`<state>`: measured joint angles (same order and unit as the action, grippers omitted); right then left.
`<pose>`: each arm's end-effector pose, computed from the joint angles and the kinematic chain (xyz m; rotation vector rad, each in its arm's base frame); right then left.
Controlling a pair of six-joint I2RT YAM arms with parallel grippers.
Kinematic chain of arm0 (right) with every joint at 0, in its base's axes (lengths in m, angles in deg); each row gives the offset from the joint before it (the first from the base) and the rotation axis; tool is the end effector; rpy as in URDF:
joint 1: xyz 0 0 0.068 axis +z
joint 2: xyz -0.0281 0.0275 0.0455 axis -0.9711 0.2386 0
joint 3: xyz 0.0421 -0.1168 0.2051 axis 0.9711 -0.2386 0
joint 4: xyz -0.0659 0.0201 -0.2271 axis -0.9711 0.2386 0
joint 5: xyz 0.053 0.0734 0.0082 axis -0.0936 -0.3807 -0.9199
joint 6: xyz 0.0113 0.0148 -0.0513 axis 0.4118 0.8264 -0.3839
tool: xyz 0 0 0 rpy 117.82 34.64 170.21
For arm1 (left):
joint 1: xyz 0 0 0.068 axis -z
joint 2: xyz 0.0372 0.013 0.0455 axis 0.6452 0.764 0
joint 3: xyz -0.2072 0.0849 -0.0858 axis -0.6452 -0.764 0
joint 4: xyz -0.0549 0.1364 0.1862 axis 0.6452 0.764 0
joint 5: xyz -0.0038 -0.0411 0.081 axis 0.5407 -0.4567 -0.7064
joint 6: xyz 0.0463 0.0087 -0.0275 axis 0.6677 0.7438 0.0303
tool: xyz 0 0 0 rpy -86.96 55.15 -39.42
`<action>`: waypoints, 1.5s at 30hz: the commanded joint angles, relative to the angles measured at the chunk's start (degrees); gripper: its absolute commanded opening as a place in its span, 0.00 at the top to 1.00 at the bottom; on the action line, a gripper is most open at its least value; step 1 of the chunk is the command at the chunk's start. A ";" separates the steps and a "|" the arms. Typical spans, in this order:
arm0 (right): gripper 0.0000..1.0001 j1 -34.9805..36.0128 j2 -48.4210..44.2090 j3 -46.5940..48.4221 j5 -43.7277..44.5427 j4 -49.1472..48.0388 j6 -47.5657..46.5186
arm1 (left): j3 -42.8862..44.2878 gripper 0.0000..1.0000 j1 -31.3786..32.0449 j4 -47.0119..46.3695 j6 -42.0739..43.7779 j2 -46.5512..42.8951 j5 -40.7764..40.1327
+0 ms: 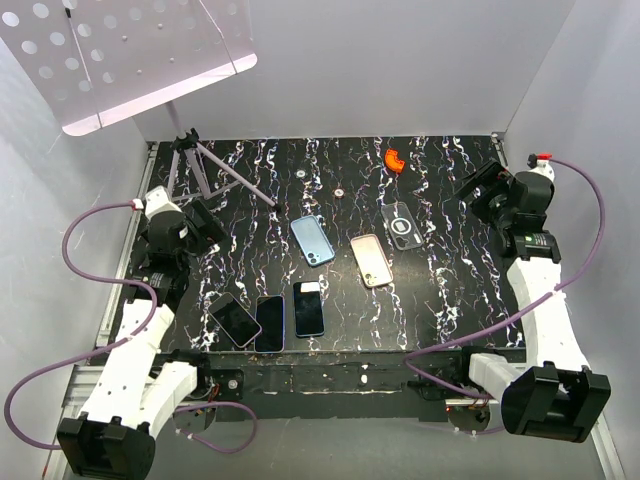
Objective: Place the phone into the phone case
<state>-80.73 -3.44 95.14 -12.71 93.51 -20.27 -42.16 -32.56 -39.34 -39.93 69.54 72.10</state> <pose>0.2329 -0.0179 0.3154 0.6588 1.7873 0.3991 0.1830 -0.0146 0.2849 -0.5521 1.9549 -0.1347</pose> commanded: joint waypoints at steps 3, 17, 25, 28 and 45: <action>0.02 -0.30 1.89 1.88 -5.48 9.91 -0.63 | -0.04 0.02 -0.06 5.65 -0.70 -1.89 7.00; 0.02 0.14 4.69 -5.50 -13.57 13.17 -3.97 | 0.15 0.02 0.03 10.67 -7.19 2.58 19.73; 0.05 7.51 11.81 -5.15 -14.01 15.63 -5.64 | -0.92 0.02 8.36 9.09 -14.40 9.44 24.68; 0.06 11.03 14.62 -5.33 -12.61 14.76 -5.64 | 1.10 0.02 13.73 8.21 -16.16 12.95 23.09; 0.40 22.11 31.50 -1.02 -13.57 11.85 -5.73 | 15.08 0.02 30.44 12.51 -12.30 23.34 8.94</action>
<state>-60.21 26.49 91.73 -25.46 107.04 -25.69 -28.48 -2.12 -28.72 -53.35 95.97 84.93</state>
